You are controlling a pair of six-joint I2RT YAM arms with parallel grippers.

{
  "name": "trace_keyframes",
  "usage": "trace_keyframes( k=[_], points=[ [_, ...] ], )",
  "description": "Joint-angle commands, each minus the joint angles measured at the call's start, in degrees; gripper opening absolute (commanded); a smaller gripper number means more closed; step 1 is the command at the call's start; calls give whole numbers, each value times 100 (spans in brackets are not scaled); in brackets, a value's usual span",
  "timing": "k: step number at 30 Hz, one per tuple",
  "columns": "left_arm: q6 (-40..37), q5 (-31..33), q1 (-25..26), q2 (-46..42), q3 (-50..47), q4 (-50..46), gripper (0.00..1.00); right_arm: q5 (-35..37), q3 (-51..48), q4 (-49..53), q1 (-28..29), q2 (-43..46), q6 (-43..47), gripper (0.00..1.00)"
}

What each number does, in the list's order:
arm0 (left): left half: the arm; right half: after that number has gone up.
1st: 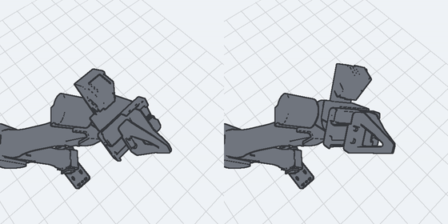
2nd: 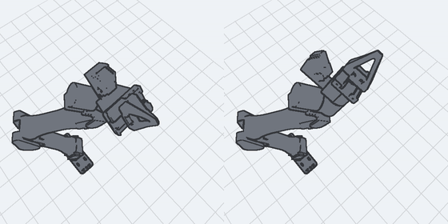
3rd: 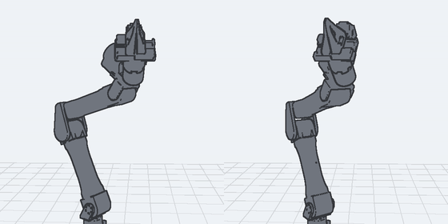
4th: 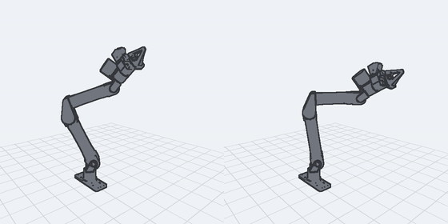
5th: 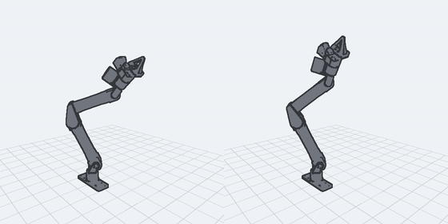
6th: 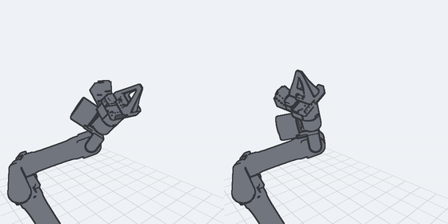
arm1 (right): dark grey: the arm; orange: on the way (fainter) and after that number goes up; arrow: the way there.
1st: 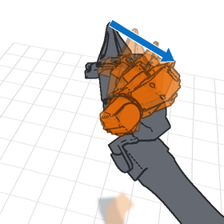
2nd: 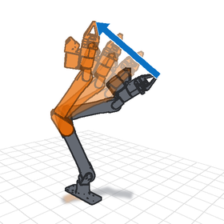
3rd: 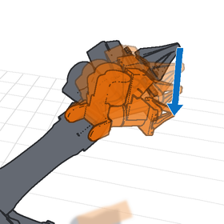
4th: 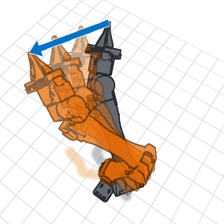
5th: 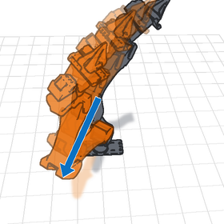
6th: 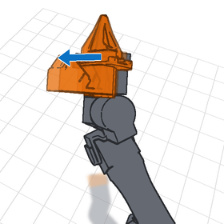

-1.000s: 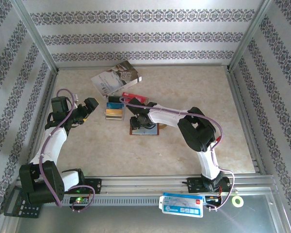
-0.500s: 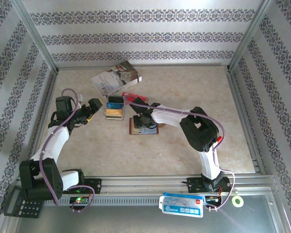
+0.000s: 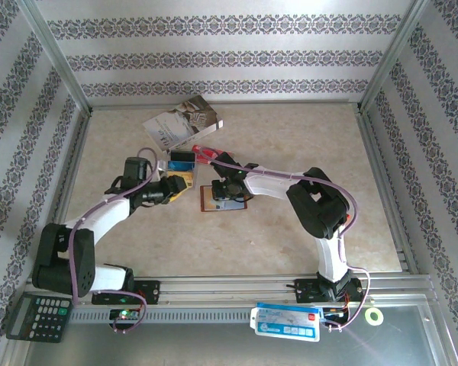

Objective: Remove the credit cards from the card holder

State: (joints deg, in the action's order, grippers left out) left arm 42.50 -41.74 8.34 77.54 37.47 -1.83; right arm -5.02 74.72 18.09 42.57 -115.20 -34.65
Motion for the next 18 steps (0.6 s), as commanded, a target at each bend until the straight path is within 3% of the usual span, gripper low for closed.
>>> trace_keyframes(
  k=[1, 7, 14, 18],
  points=[
    [345, 76, 396, 246, -175, 557, 37, -210, -211, 68, -12, -68, -123, 22],
    [1011, 169, 1039, 843, -184, 1454, 17, -239, -256, 22, -41, -38, -140, 21],
    [786, 778, 1328, 1310, 207, 1077, 5, -272, -322, -37, -64, -5, -165, 20],
    [655, 783, 1422, 1584, 398, 1026, 1, -270, -344, -65, -73, 25, -164, 20]
  ],
)
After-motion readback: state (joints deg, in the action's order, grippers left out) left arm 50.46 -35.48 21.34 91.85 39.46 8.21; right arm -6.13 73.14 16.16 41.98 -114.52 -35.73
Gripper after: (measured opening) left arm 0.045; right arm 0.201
